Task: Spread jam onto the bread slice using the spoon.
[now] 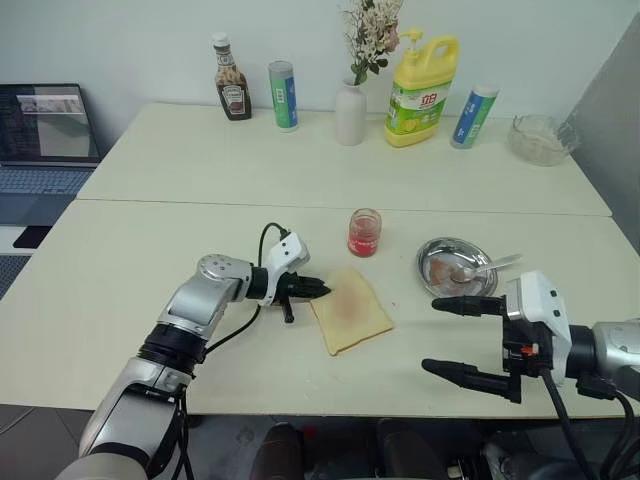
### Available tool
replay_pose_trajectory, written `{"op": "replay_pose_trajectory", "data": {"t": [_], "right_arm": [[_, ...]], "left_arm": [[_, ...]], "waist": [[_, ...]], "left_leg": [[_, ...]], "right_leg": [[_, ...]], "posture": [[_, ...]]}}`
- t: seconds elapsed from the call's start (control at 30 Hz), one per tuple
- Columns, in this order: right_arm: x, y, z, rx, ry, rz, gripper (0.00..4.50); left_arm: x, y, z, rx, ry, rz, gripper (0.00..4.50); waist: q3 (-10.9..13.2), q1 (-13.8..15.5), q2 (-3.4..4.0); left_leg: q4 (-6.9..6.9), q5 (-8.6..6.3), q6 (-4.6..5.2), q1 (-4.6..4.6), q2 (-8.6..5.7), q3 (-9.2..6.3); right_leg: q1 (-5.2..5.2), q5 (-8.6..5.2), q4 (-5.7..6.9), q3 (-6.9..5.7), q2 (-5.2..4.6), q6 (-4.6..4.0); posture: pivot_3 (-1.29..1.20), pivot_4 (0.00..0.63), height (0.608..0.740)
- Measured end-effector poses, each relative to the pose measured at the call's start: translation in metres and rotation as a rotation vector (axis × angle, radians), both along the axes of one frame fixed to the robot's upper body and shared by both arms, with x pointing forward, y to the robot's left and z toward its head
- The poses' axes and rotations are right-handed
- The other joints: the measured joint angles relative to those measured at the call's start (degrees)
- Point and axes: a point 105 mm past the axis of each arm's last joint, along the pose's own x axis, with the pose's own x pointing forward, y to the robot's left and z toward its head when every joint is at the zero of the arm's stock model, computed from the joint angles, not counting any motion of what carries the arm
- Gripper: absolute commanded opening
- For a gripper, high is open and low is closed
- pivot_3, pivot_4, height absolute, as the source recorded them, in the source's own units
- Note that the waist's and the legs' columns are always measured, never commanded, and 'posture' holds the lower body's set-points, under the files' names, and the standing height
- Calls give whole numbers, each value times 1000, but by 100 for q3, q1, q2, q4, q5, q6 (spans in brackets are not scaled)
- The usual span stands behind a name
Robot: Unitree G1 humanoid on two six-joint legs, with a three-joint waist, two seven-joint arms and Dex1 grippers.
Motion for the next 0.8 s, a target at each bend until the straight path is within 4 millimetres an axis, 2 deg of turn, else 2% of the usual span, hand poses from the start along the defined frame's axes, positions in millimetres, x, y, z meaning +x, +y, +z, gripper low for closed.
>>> {"op": "replay_pose_trajectory", "data": {"t": [0.03, 0.27, 0.4, 0.57, 0.67, 0.73, 0.8], "right_arm": [[0, 0, 0, 1, 1, 1, 4500], [-1, 0, -1, -2, 8, 3, 4500], [-4, -2, -6, -9, 29, 2, 4500], [-2, -8, -6, -23, 0, -30, 4500], [2, -16, -4, -9, -25, -98, 4500], [8, -31, -5, 50, -64, -251, 4500], [10, -45, -9, 89, -97, -380, 4500]], "left_arm": [[1, -1, 0, 5, -12, 5, 759], [10, 4, 5, 33, -116, 42, 3071], [9, 19, 9, 54, -171, 60, 4337], [9, 39, 18, 131, -280, 65, 4337], [7, 51, 32, 132, -358, 78, 4427], [-14, 47, 54, 105, -442, -18, 4427], [-36, 40, 61, 117, -471, -130, 4427]], "waist": [[0, 2, 0], [0, 4, 0], [0, -9, 0], [0, 6, 0], [0, 7, 0], [0, 8, 0], [-4, 8, 5]], "left_leg": [[0, 0, 0, 0, 0, 0], [1, 0, 0, 1, 0, -1], [-3, 0, 0, 2, 3, -1], [-1, 0, 0, 2, 2, -1], [-2, 0, 0, 0, 3, -1], [-5, 0, -1, -2, 4, 0], [-8, -1, -4, -2, 7, -1]], "right_leg": [[0, 0, 0, 0, 0, 0], [1, 1, 0, -1, 0, -1], [0, 1, 1, -1, 1, -2], [1, 1, 1, -2, -1, -1], [1, 1, -1, -3, -1, -2], [0, 4, -2, -3, -4, -7], [0, -2, -4, -5, -6, -4]], "posture": [[0, 150, 740], [0, 150, 740], [0, 150, 740], [0, 150, 740], [0, 150, 740], [0, 150, 740], [0, 150, 740]]}}
